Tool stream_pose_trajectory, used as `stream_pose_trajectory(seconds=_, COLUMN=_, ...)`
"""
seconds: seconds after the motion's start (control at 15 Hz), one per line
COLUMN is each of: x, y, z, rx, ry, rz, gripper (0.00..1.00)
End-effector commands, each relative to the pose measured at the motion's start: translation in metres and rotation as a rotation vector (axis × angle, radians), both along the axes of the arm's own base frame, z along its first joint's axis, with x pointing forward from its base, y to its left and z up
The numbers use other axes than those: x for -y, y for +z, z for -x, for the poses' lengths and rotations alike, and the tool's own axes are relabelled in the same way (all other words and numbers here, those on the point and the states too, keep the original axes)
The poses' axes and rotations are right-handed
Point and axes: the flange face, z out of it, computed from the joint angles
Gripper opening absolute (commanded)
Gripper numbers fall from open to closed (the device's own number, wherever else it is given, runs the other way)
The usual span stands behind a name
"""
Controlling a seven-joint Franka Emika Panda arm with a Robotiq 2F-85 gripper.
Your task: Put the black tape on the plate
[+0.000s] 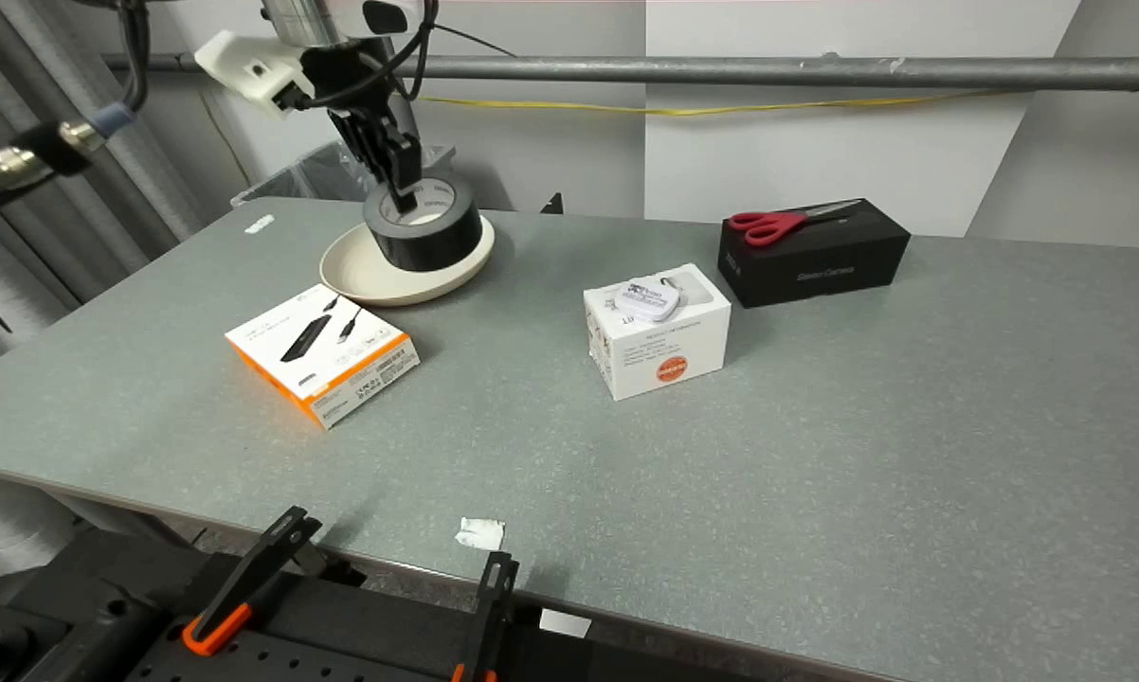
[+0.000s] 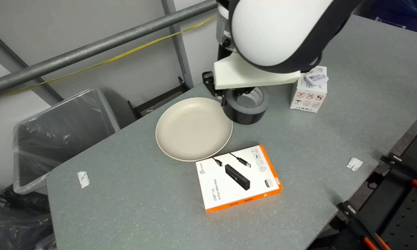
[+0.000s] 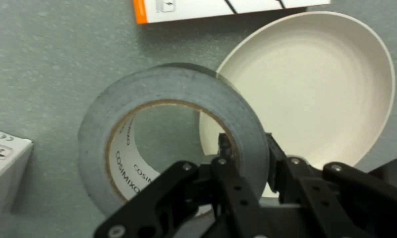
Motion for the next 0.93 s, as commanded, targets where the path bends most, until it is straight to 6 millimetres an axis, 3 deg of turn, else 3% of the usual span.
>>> stream_pose_trajectory(seconds=0.0, x=-0.038, y=-0.002, z=-0.042, rx=0.067, ry=0.023, rz=-0.055, gripper=0.06)
stream_pose_trajectory(seconds=0.33, x=-0.070, y=-0.034, z=-0.082, rx=0.064, ry=0.045, rz=-0.070, gripper=0.06)
stream_pose_trajectory(seconds=0.87, x=-0.089, y=-0.078, z=-0.118, rx=0.034, ry=0.044, rz=-0.096, gripper=0.06)
